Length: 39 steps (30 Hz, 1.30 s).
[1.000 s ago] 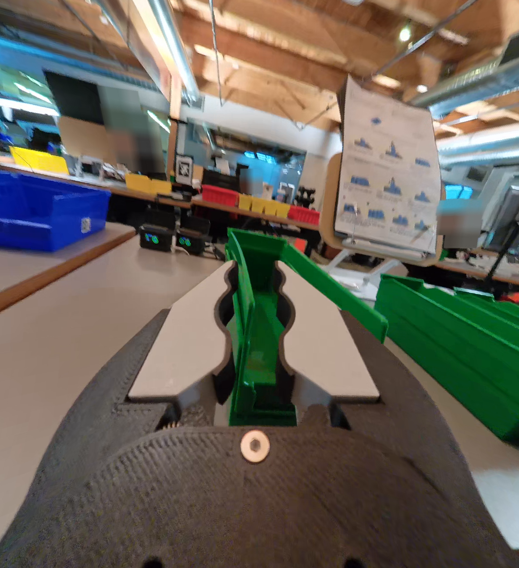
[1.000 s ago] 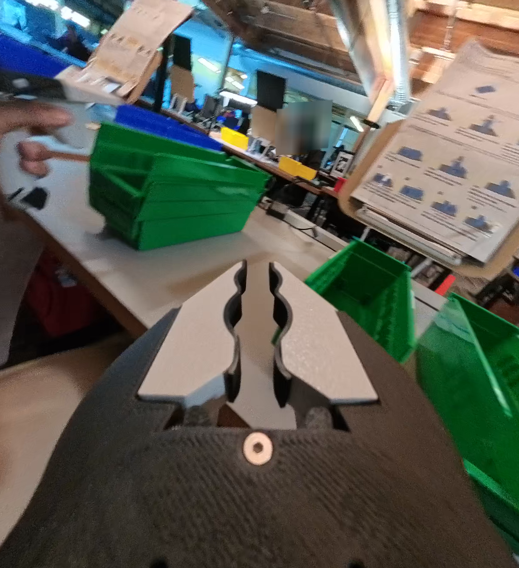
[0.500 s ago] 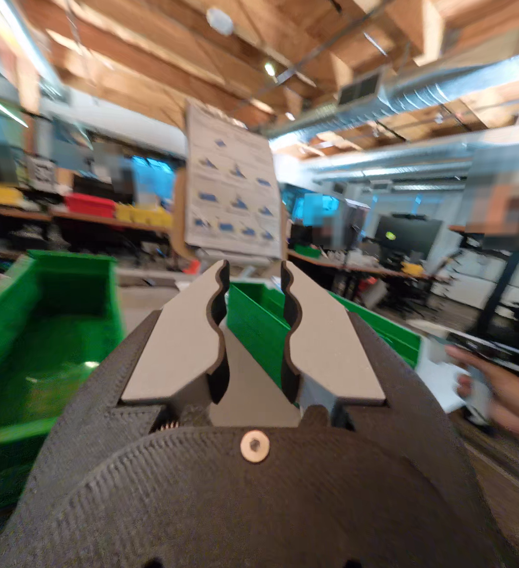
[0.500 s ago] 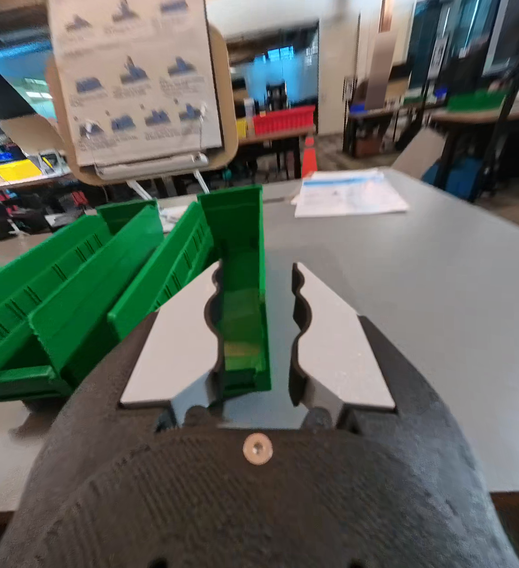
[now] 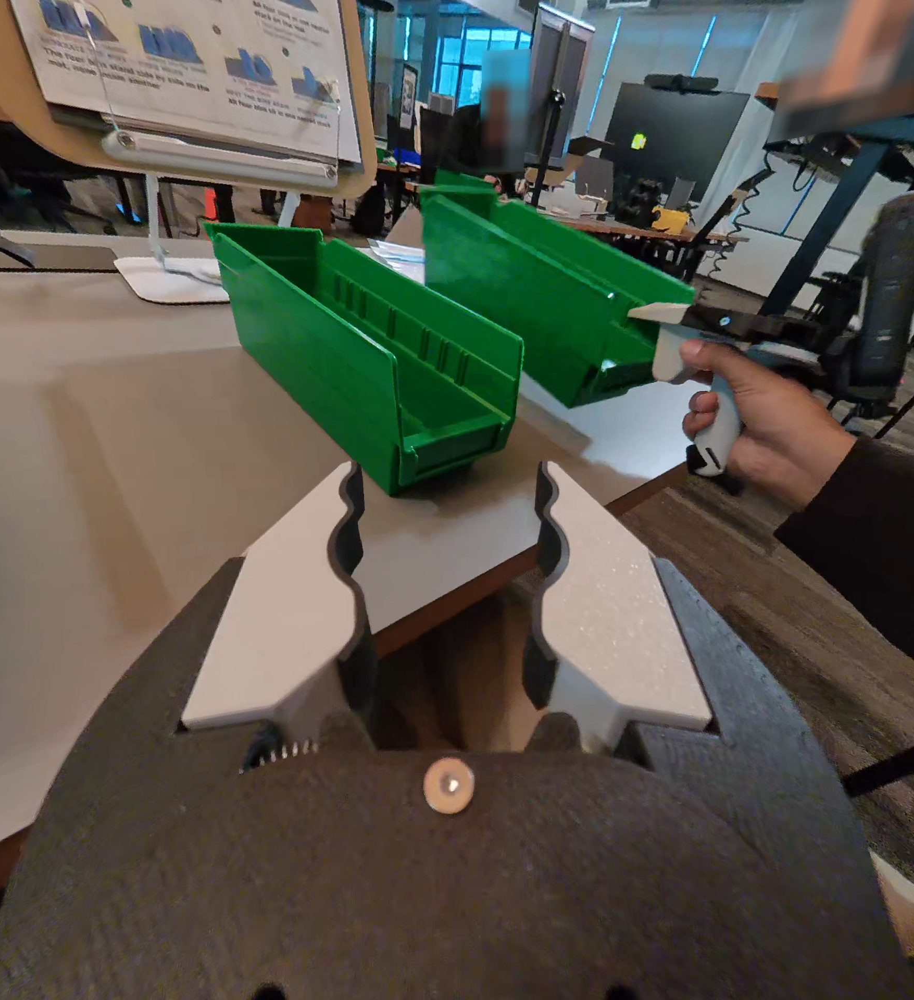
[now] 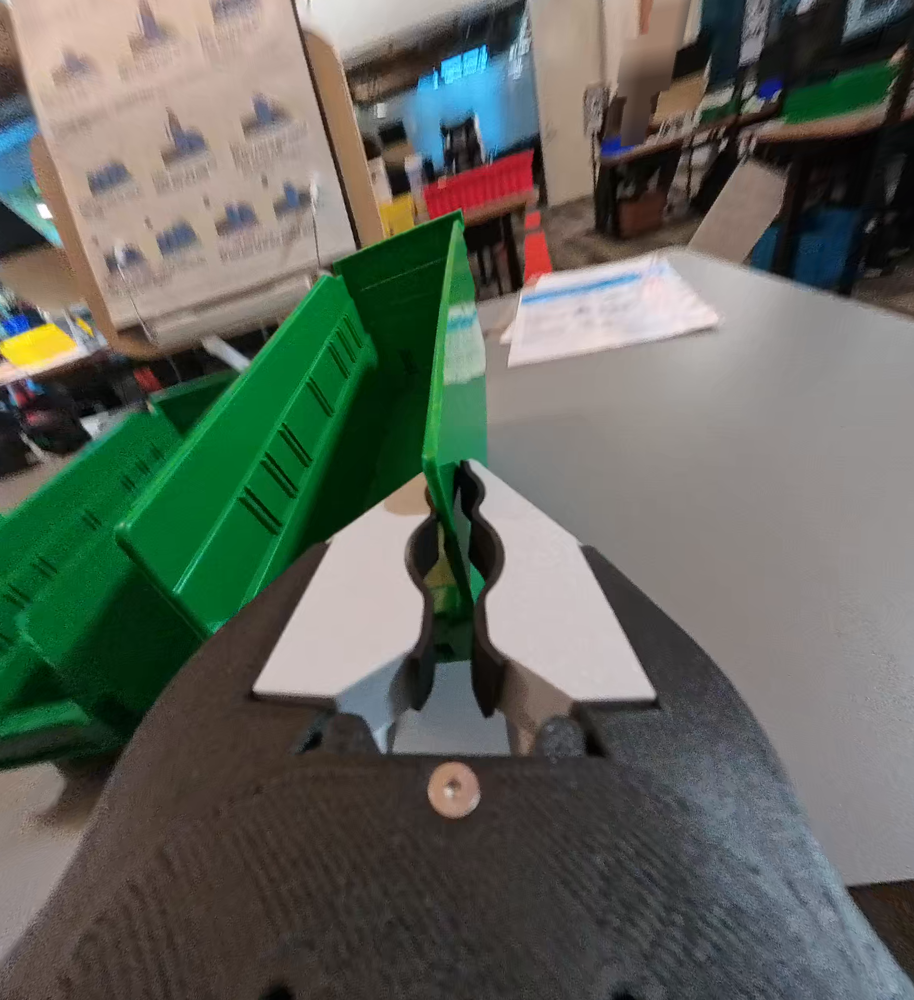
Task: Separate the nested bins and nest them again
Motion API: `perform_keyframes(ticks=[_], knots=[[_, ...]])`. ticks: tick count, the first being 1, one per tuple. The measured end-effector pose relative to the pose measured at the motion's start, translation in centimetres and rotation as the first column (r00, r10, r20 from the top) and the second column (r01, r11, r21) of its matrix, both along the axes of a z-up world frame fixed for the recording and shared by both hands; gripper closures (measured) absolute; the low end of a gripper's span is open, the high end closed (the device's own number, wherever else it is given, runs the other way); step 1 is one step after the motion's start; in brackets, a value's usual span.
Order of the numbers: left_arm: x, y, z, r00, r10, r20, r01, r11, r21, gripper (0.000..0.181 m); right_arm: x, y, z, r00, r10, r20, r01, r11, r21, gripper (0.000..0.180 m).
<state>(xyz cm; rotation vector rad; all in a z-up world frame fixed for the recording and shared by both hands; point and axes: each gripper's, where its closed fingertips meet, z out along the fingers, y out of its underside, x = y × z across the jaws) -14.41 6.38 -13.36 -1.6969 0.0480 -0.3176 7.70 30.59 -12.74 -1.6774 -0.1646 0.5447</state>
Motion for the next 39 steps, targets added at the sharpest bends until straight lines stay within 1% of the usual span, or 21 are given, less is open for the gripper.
perform_keyframes(ticks=[2, 5, 8, 9, 11, 13, 15, 16, 18, 19, 20, 21, 23, 25, 27, 29, 32, 33, 35, 37, 39], knots=[[-0.1, 0.0, 0.3, 1.000, 0.004, 0.022, -0.004, 1.000, 0.010, 0.119, 0.4, -1.2, 3.3, 0.998, -0.012, -0.056, 0.017, 0.994, 0.106, 0.177], [0.6, -0.2, 1.3, 0.998, -0.017, 0.056, 0.014, 0.999, 0.047, 0.112, -0.8, -4.8, 8.1, 0.999, -0.009, -0.043, 0.022, 0.953, 0.301, 0.178], [2.0, -0.8, 3.2, 0.996, -0.052, 0.068, 0.044, 0.992, 0.116, 0.104, -4.8, -9.0, 10.0, 0.998, 0.038, -0.050, -0.018, 0.935, 0.355, 0.178], [2.6, -1.1, 3.6, 0.997, -0.062, 0.045, 0.056, 0.989, 0.136, 0.104, -6.6, -10.4, 10.1, 0.997, 0.070, -0.042, -0.052, 0.940, 0.338, 0.178], [3.6, -1.4, 3.8, 0.996, -0.055, -0.072, 0.066, 0.986, 0.153, 0.105, -10.5, -13.3, 9.8, 0.987, 0.158, -0.022, -0.144, 0.945, 0.294, 0.178], [3.3, -1.9, 4.8, 0.981, 0.033, -0.191, 0.012, 0.973, 0.230, 0.110, -13.9, -16.2, 9.4, 0.973, 0.228, 0.014, -0.222, 0.929, 0.296, 0.178], [2.9, -2.6, 6.4, 0.968, 0.104, -0.230, -0.025, 0.946, 0.323, 0.113, -16.4, -18.9, 9.0, 0.959, 0.280, 0.049, -0.281, 0.909, 0.309, 0.178], [2.4, -2.9, 7.0, 0.969, 0.130, -0.211, -0.051, 0.939, 0.341, 0.115, -17.4, -20.0, 8.9, 0.953, 0.296, 0.065, -0.301, 0.900, 0.316, 0.178], [0.6, -3.1, 7.5, 0.981, 0.173, -0.089, -0.135, 0.933, 0.333, 0.121, -18.5, -21.5, 8.8, 0.951, 0.297, 0.083, -0.308, 0.890, 0.336, 0.177], [-0.5, -3.2, 7.6, 0.982, 0.186, -0.009, -0.174, 0.931, 0.321, 0.133, -18.7, -22.0, 8.7, 0.954, 0.287, 0.082, -0.298, 0.890, 0.346, 0.177], [-1.8, -3.3, 7.5, 0.978, 0.196, 0.070, -0.208, 0.929, 0.307, 0.154, -18.9, -22.3, 8.7, 0.956, 0.280, 0.084, -0.292, 0.888, 0.355, 0.177], [-2.3, -3.3, 7.5, 0.980, 0.160, 0.118, -0.189, 0.931, 0.311, 0.157, -19.1, -22.7, 8.9, 0.952, 0.289, 0.098, -0.305, 0.875, 0.376, 0.175], [-3.1, -3.1, 7.2, 0.985, 0.129, 0.113, -0.159, 0.937, 0.311, 0.160, -19.6, -23.6, 9.3, 0.942, 0.295, 0.157, -0.335, 0.834, 0.439, 0.171], [-4.2, -2.8, 6.6, 0.982, 0.178, 0.056, -0.187, 0.938, 0.293, 0.170, -20.4, -24.5, 9.2, 0.929, 0.306, 0.208, -0.369, 0.803, 0.468, 0.166], [-5.5, -2.8, 6.8, 0.973, 0.203, 0.112, -0.228, 0.929, 0.290, 0.177, -21.1, -25.4, 8.9, 0.912, 0.344, 0.223, -0.409, 0.782, 0.470, 0.159], [-7.2, -3.0, 7.4, 0.955, 0.212, 0.209, -0.266, 0.923, 0.279, 0.181, -22.2, -26.6, 8.4, 0.882, 0.391, 0.263, -0.471, 0.751, 0.463, 0.152], [-9.2, -3.5, 8.5, 0.952, 0.226, 0.205, -0.283, 0.905, 0.318, 0.181, -23.9, -28.5, 8.0, 0.843, 0.399, 0.361, -0.534, 0.703, 0.469, 0.144], [-9.8, -3.7, 8.9, 0.952, 0.226, 0.206, -0.285, 0.901, 0.328, 0.181, -24.4, -29.0, 7.8, 0.823, 0.401, 0.403, -0.561, 0.689, 0.459, 0.143], [-11.4, -4.0, 9.9, 0.946, 0.249, 0.207, -0.308, 0.888, 0.341, 0.181, -24.9, -30.4, 7.9, 0.798, 0.427, 0.426, -0.598, 0.646, 0.474, 0.154], [-13.8, -4.7, 11.2, 0.923, 0.307, 0.230, -0.375, 0.851, 0.368, 0.181, -25.3, -31.8, 7.7, 0.770, 0.451, 0.451, -0.636, 0.594, 0.493, 0.151], [-16.8, -5.7, 12.3, 0.896, 0.364, 0.255, -0.440, 0.811, 0.386, 0.181, -25.8, -32.4, 6.7, 0.742, 0.448, 0.498, -0.667, 0.564, 0.486, 0.152]])
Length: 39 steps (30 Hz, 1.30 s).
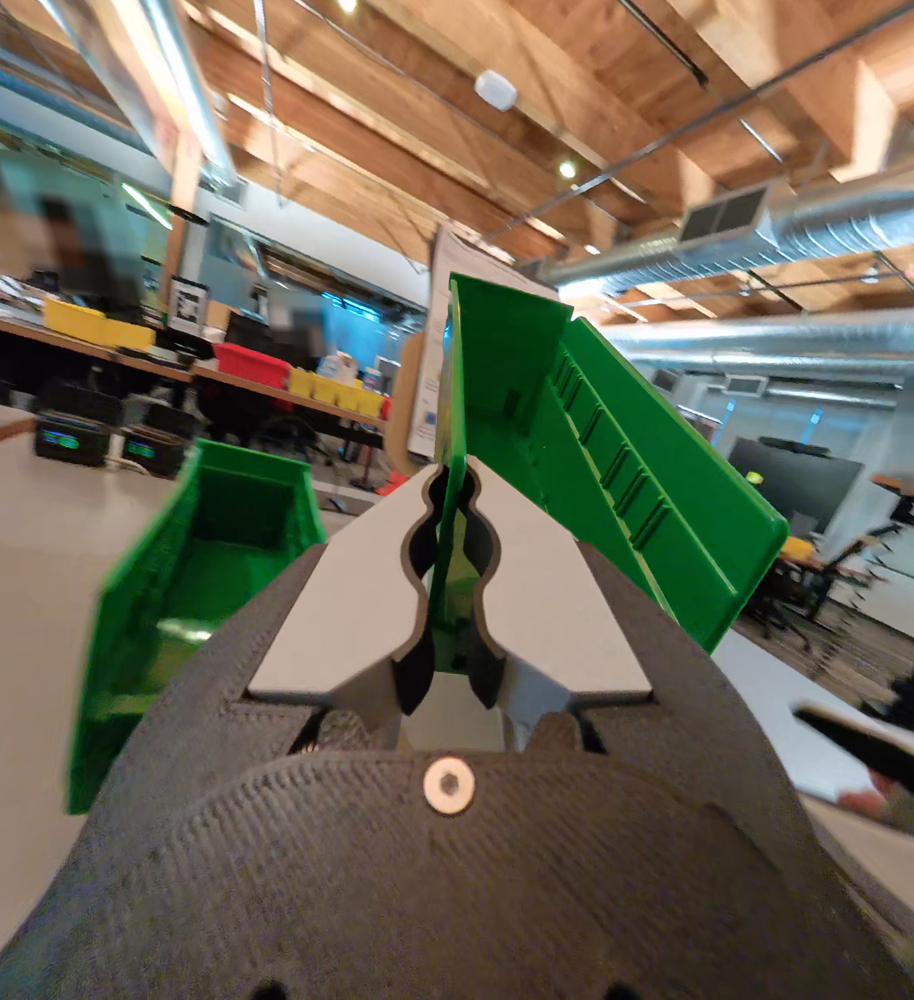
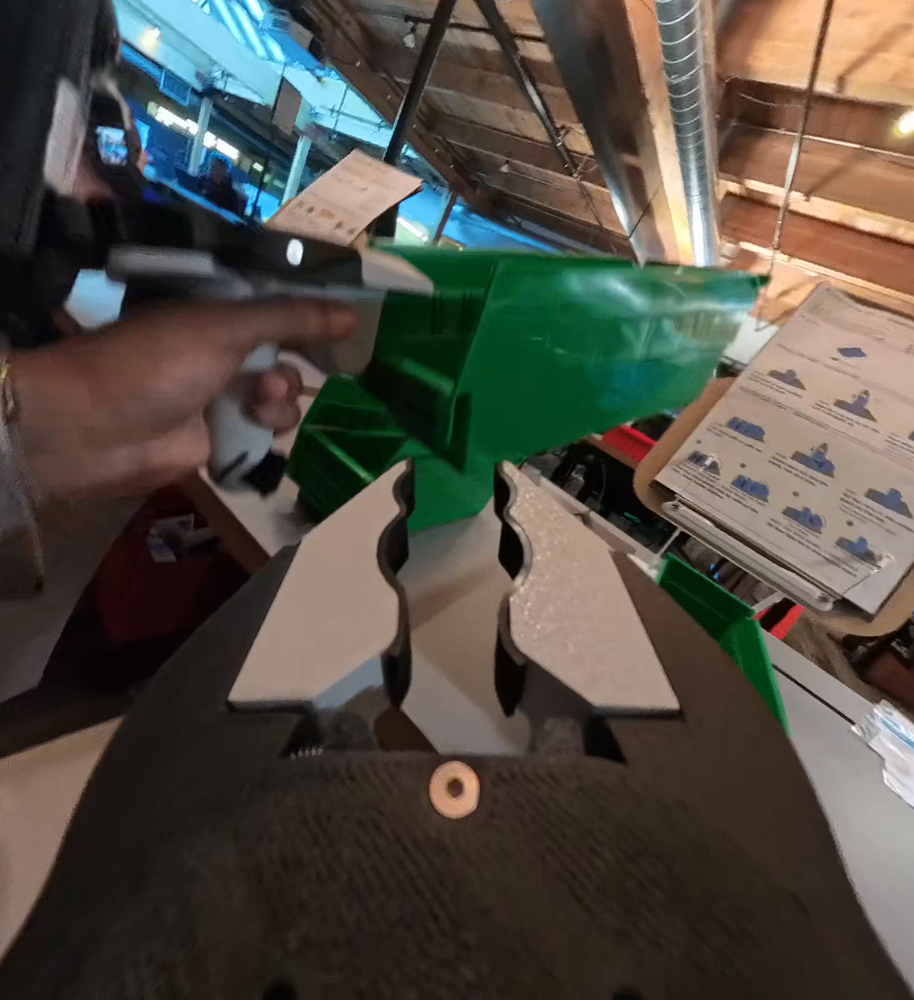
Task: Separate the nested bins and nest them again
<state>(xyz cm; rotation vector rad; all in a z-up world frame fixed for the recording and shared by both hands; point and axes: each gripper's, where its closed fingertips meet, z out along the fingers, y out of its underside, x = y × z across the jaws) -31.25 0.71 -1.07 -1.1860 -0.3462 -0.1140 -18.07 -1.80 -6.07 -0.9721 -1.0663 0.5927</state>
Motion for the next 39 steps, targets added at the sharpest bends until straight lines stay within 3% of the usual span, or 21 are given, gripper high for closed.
perform_keyframes(ticks=[5, 9, 21, 26, 39], knots=[[-7.4, -1.7, 0.5, 0.976, 0.187, -0.112, -0.194, 0.979, -0.056, 0.181, -0.8, 1.1, -4.4, 0.995, 0.017, 0.100, -0.007, 0.994, -0.108, 0.158], [-11.3, -1.4, -0.9, 0.972, 0.212, -0.097, -0.225, 0.962, -0.153, 0.181, -0.5, 3.3, -7.6, 0.981, -0.013, 0.193, 0.054, 0.976, -0.211, 0.169], [-12.2, 1.9, -1.5, 0.972, 0.197, -0.131, -0.226, 0.938, -0.264, 0.181, 0.3, 4.6, -8.7, 0.978, -0.027, 0.208, 0.079, 0.965, -0.249, 0.173], [-12.9, 2.6, -3.6, 0.957, 0.254, -0.138, -0.286, 0.904, -0.319, 0.181, 0.3, 4.3, -8.7, 0.977, -0.023, 0.213, 0.074, 0.969, -0.236, 0.173], [-14.0, 3.0, -6.0, 0.972, 0.200, -0.120, -0.229, 0.917, -0.326, 0.181, 0.2, 3.7, -8.8, 0.977, 0.009, 0.215, 0.045, 0.968, -0.249, 0.173]])
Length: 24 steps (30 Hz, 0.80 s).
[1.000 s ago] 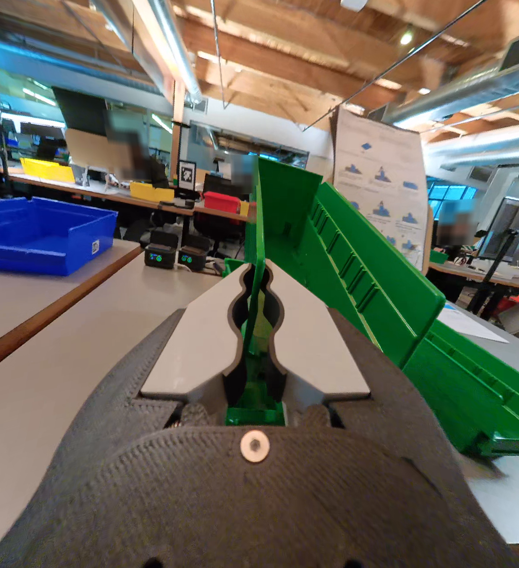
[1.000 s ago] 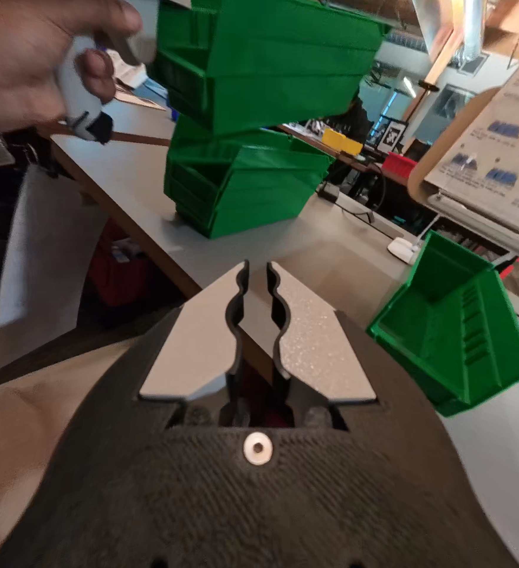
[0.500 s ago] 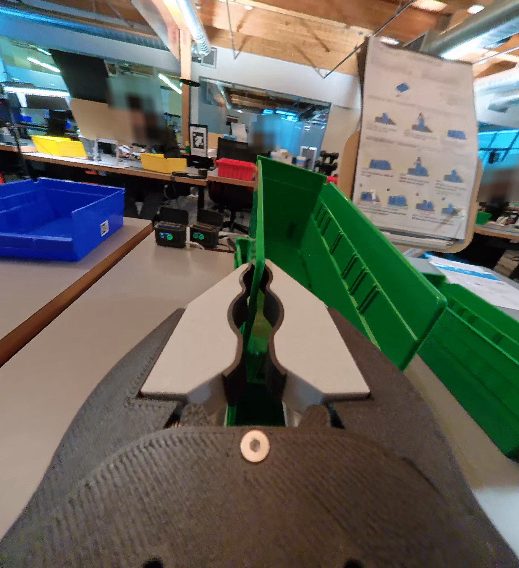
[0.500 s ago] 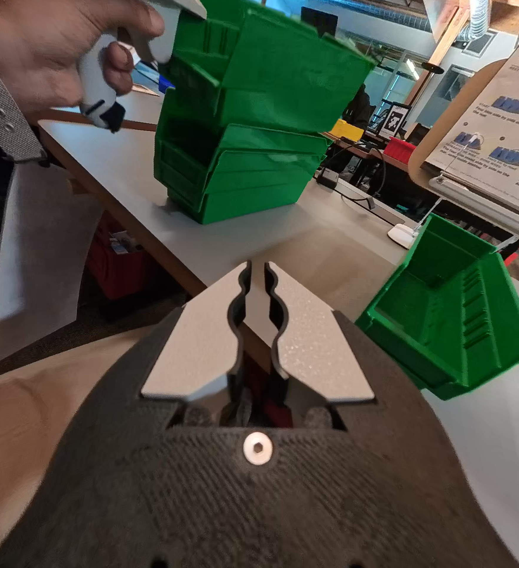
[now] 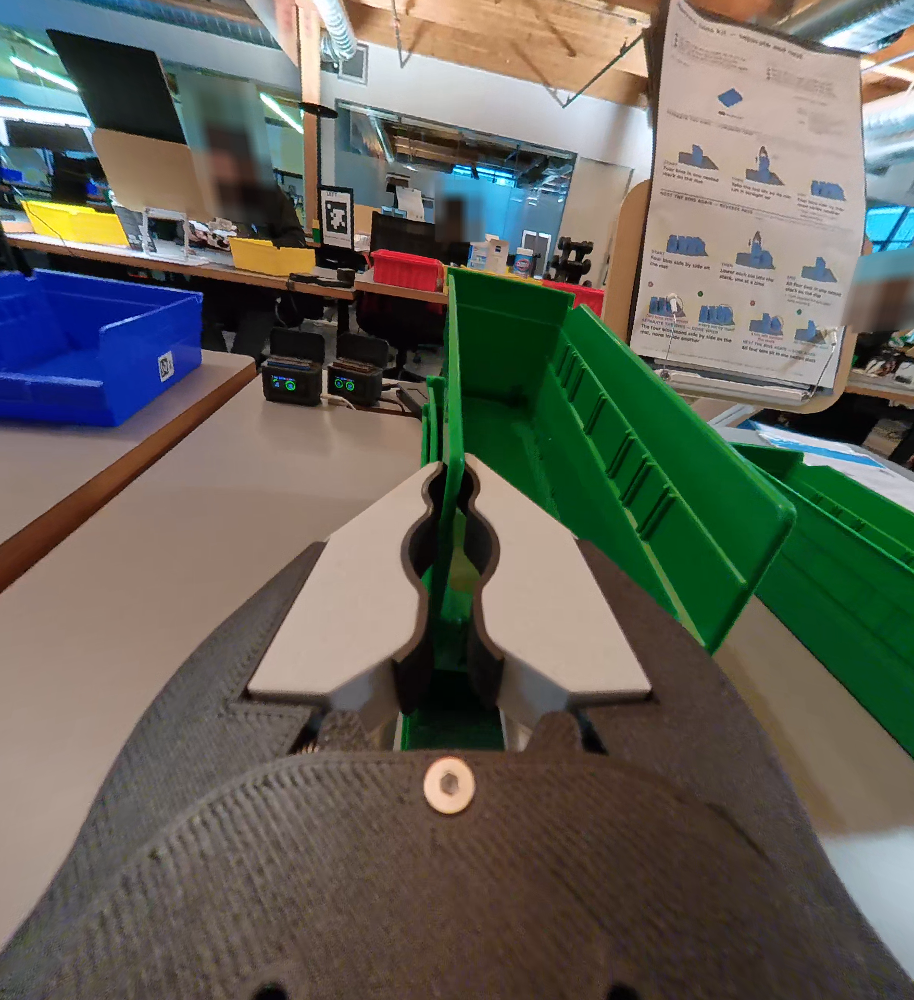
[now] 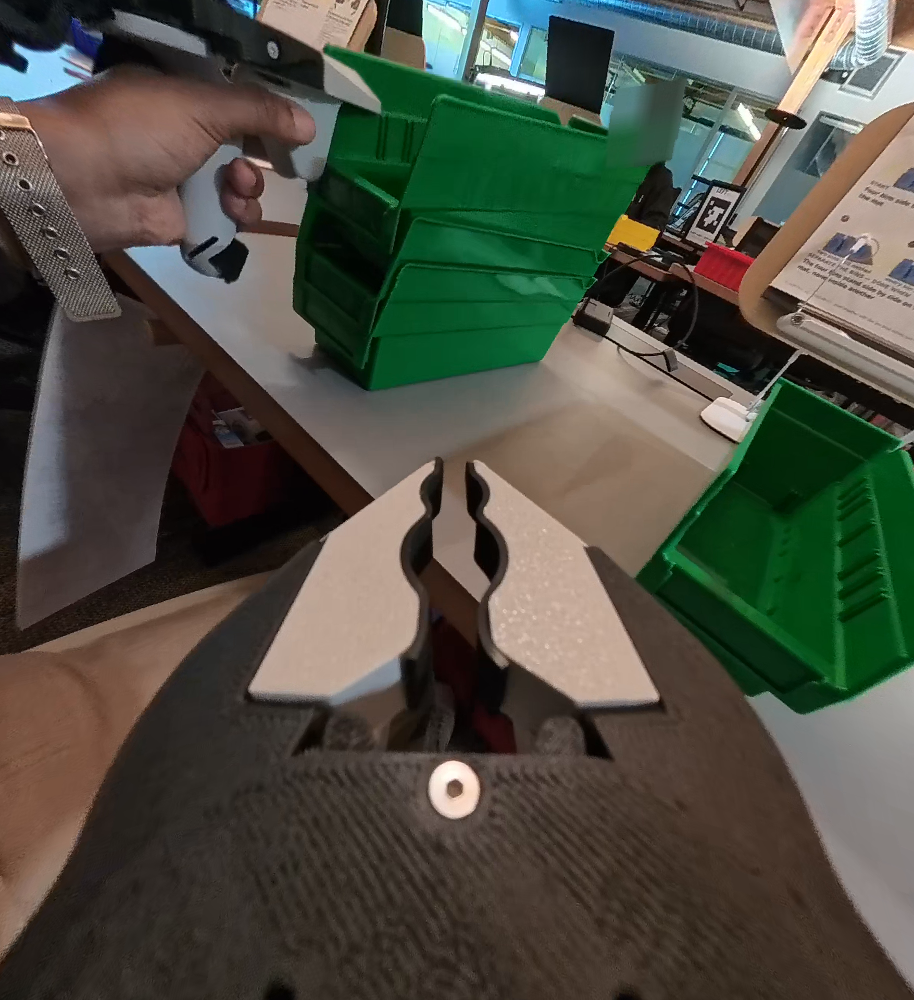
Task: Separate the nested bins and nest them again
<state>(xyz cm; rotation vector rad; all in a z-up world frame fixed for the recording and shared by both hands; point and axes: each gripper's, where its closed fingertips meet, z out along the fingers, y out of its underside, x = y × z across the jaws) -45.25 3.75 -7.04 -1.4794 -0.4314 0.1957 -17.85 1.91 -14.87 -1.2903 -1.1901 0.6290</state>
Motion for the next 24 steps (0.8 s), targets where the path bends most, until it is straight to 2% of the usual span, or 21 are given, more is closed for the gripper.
perform_keyframes(ticks=[5, 11, 14, 17, 22, 24], knots=[[-0.5, -0.2, -0.7, 0.997, -0.027, 0.074, 0.028, 1.000, -0.010, 0.181, -0.1, -0.1, 0.0, 1.000, 0.009, -0.001, -0.009, 1.000, -0.002, 0.172], [-0.4, -0.4, -0.6, 0.995, -0.046, 0.086, 0.048, 0.998, -0.028, 0.181, -0.2, -0.3, -0.2, 1.000, 0.024, 0.006, -0.024, 1.000, -0.005, 0.172], [-0.7, -1.1, 0.7, 0.998, -0.007, 0.068, 0.005, 1.000, 0.024, 0.172, -0.3, -0.4, -0.4, 0.999, 0.033, 0.014, -0.033, 0.999, -0.001, 0.170], [-0.3, -1.1, 1.2, 1.000, -0.018, 0.023, 0.018, 1.000, -0.003, 0.180, -0.4, -0.6, -0.7, 0.999, 0.044, 0.028, -0.044, 0.999, 0.003, 0.166], [0.0, -1.1, 1.5, 0.991, -0.046, 0.125, 0.042, 0.999, 0.028, 0.181, -0.5, -0.6, -0.9, 0.998, 0.048, 0.035, -0.049, 0.999, 0.009, 0.165], [0.2, -1.2, 1.9, 0.993, -0.043, 0.113, 0.040, 0.999, 0.029, 0.181, -0.4, -0.6, -0.7, 0.998, 0.048, 0.033, -0.049, 0.999, 0.015, 0.165]])
